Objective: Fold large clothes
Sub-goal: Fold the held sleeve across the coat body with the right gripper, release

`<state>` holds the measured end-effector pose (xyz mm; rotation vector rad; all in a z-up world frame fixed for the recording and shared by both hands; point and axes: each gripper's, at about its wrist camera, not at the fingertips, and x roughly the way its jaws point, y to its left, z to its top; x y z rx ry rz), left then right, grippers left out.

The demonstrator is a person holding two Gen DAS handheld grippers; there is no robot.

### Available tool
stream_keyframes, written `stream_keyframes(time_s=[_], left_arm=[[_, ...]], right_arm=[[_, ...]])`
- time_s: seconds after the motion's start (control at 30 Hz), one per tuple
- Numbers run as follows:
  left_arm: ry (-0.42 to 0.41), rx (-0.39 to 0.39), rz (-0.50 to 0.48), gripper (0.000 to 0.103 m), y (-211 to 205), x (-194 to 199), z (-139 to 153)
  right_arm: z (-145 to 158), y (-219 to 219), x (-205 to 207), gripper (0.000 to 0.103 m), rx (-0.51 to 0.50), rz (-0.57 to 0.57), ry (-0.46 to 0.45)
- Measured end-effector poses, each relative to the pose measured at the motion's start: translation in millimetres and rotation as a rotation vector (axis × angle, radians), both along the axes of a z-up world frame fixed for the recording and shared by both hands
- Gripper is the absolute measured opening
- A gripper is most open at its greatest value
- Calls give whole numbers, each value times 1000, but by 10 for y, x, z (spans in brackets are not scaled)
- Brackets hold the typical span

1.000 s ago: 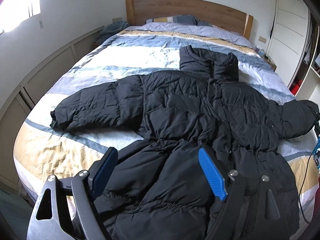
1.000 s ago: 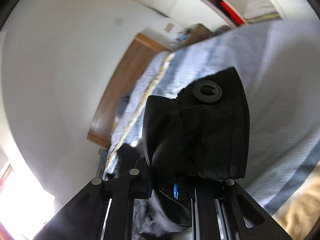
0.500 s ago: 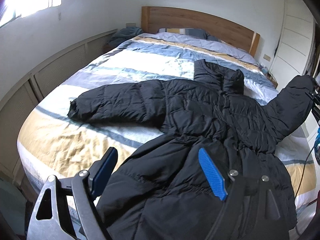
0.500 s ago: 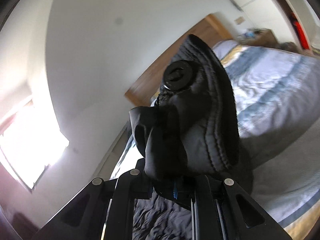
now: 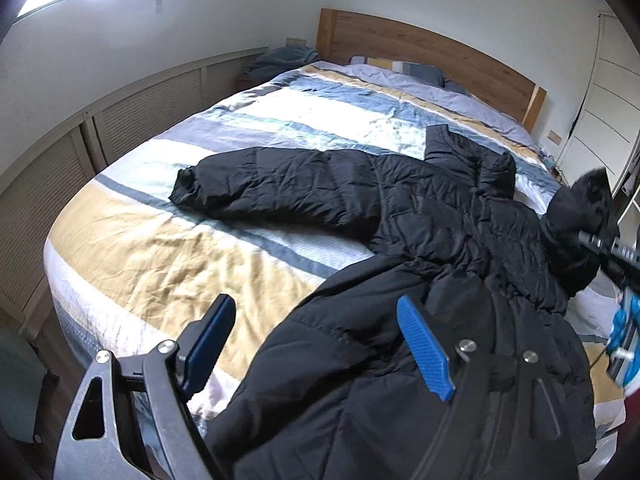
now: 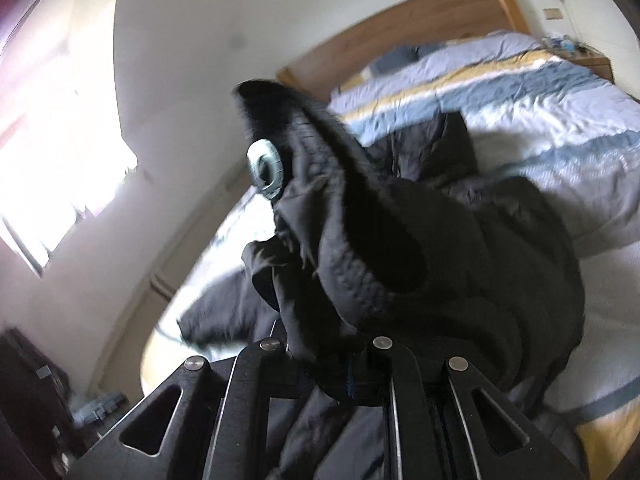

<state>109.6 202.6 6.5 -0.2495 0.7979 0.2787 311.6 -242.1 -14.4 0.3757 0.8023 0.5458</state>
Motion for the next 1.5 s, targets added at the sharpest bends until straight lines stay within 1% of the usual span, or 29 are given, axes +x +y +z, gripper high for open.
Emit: stream_keyframes(time_s=[0.13,0.2,0.23,0.27,0.37,0.5,0.57,0.63,0.7,0.77,0.8,0.93,1.07,1.17,1.2,1.27,1.3,1.37,1.43,1.5], left_arm=[[17,46,18,83,-35,-17,-91],[21,43,15,83,-63,-20,-119],[19,47,10,83,-92,-30,-127],[19,54,3,83,-117,-36,-131],[28,71,-31,83,-201,-48,-115],[37,59,-51,83,-270,-52,-76],[48,39,-65,83,-319,-38,-61],[61,45,-79,83,-392,-14,-43],[68,55,-91,83,-488,18,-16],[73,65,-108,83,-606,56,21],[75,68,-114,83,-642,75,35],[92,68,-163,83,-958,250,89],[106,70,-225,83,-1333,511,101],[118,58,-271,83,-1655,805,45],[120,50,-281,83,-1734,880,27],[120,35,-311,83,-2019,1156,-47],[119,35,-321,83,-2102,1240,-72],[119,28,-351,83,-2367,1544,-174],[117,17,-368,83,-2553,1780,-278],[115,23,-379,83,-2715,2008,-390]], right_arm=[[-270,186,-121,15,-95,46,52],[-374,265,-162,15,-144,68,71],[-464,325,-187,15,-178,82,87],[-521,430,-341,15,-205,92,97],[-639,528,-432,15,-270,108,113],[-788,564,-499,16,-331,116,124],[-772,564,-539,16,-358,122,113],[-807,555,-573,19,-363,124,102],[-815,529,-593,29,-348,140,101],[-818,527,-659,58,-320,166,95],[-810,538,-717,60,-310,183,85],[-739,524,-912,60,-255,239,59],[-573,293,-1025,59,-230,244,12],[-450,-3,-936,57,-247,196,-22],[-407,-135,-860,57,-256,169,-32],[-352,-344,-694,56,-277,117,-44],[-334,-440,-594,56,-290,90,-49],[-303,-618,-353,56,-301,44,-57],[-303,-720,-94,56,-304,20,-59],[-352,-733,129,56,-312,14,-55]])
